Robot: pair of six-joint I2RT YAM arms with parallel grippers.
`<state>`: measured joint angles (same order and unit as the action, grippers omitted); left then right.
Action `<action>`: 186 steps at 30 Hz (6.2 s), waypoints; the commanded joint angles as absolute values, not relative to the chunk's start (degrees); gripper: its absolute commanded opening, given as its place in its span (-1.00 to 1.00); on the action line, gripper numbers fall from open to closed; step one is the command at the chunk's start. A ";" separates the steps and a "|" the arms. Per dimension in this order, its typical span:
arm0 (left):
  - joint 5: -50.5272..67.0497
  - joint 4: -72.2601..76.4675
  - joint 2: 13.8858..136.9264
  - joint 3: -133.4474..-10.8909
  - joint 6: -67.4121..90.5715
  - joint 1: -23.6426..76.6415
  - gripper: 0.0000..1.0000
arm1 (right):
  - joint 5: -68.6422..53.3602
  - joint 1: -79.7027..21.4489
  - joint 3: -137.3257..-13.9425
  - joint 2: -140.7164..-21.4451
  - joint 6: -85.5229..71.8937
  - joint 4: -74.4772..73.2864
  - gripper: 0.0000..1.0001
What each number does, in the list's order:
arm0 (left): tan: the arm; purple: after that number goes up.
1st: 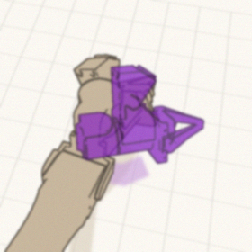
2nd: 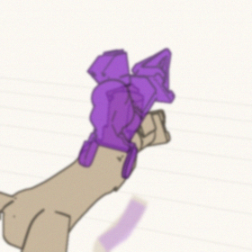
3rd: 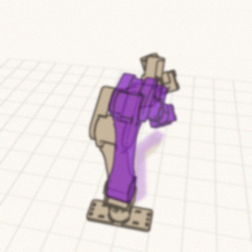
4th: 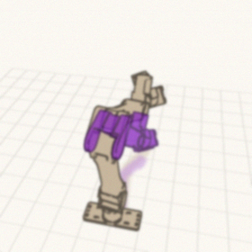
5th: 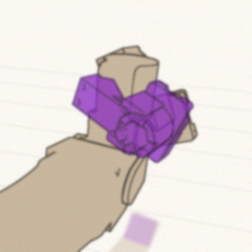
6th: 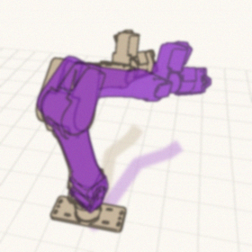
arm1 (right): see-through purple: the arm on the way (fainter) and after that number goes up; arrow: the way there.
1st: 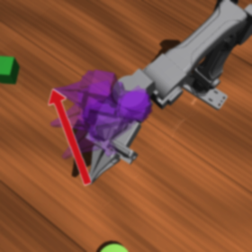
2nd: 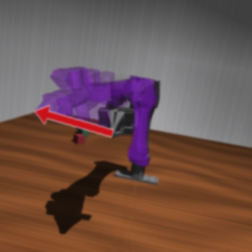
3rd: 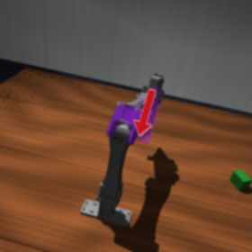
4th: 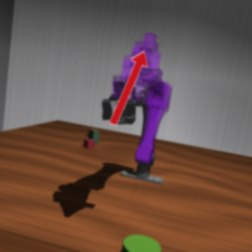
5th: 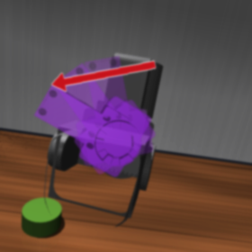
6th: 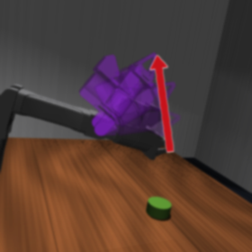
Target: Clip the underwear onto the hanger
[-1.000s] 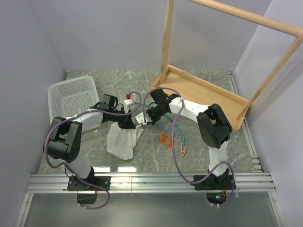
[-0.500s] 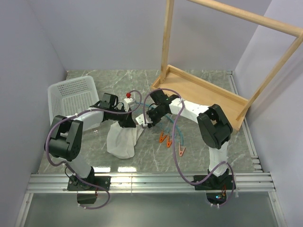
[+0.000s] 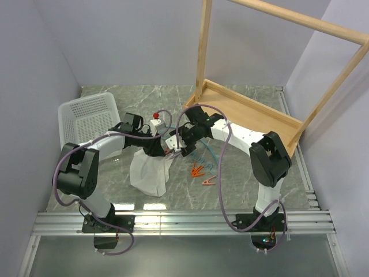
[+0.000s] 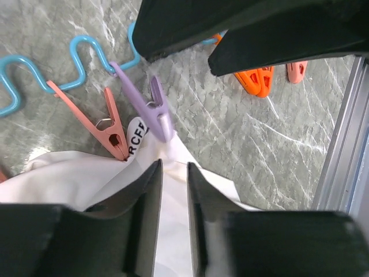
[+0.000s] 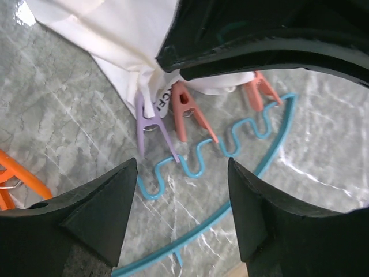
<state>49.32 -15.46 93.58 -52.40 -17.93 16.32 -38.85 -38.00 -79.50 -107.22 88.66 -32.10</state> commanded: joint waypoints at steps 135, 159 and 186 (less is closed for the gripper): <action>39.02 -0.79 86.66 -55.37 -51.07 14.59 -0.99 | -7.61 -36.75 -80.24 -88.16 9.58 -40.33 0.62; 45.00 6.68 77.79 -50.80 -44.74 13.89 -0.99 | -54.40 -19.16 -66.98 -84.47 1.86 -32.97 -0.17; 34.72 -3.94 63.72 -67.14 -2.73 11.43 0.51 | -38.25 -16.70 -65.57 -52.76 -7.65 -32.17 -1.00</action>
<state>36.95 -2.87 65.30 -63.92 -10.41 11.49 -42.06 -16.97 -65.30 -57.47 -6.39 -35.11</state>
